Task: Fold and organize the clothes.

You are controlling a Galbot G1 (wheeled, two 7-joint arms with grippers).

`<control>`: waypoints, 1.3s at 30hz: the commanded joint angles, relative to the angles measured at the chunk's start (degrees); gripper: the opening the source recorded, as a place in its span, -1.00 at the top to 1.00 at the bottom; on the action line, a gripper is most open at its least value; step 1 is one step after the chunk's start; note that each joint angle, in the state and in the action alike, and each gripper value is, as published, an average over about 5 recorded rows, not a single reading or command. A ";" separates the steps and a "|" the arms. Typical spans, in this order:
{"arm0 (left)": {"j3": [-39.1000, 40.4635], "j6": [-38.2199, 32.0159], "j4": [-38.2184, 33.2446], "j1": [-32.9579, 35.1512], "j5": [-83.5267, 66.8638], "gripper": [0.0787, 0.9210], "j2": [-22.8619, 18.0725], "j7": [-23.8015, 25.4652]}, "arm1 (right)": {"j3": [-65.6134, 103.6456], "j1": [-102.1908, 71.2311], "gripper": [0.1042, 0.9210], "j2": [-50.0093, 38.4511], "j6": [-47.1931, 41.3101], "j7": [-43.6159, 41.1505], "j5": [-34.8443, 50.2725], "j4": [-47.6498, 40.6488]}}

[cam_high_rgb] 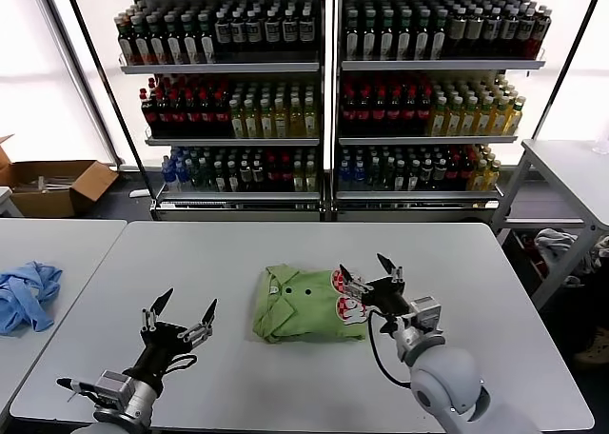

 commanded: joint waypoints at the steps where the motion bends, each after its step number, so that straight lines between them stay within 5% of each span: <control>1: 0.16 -0.13 -0.18 0.06 0.28 -0.77 -0.28 0.01 | -15.53 11.27 -0.76 11.93 6.14 6.07 5.16 -11.25; 39: 0.38 -1.14 0.78 0.63 1.64 -0.77 0.13 0.05 | -16.39 7.57 -0.76 14.72 2.22 7.25 1.28 -22.43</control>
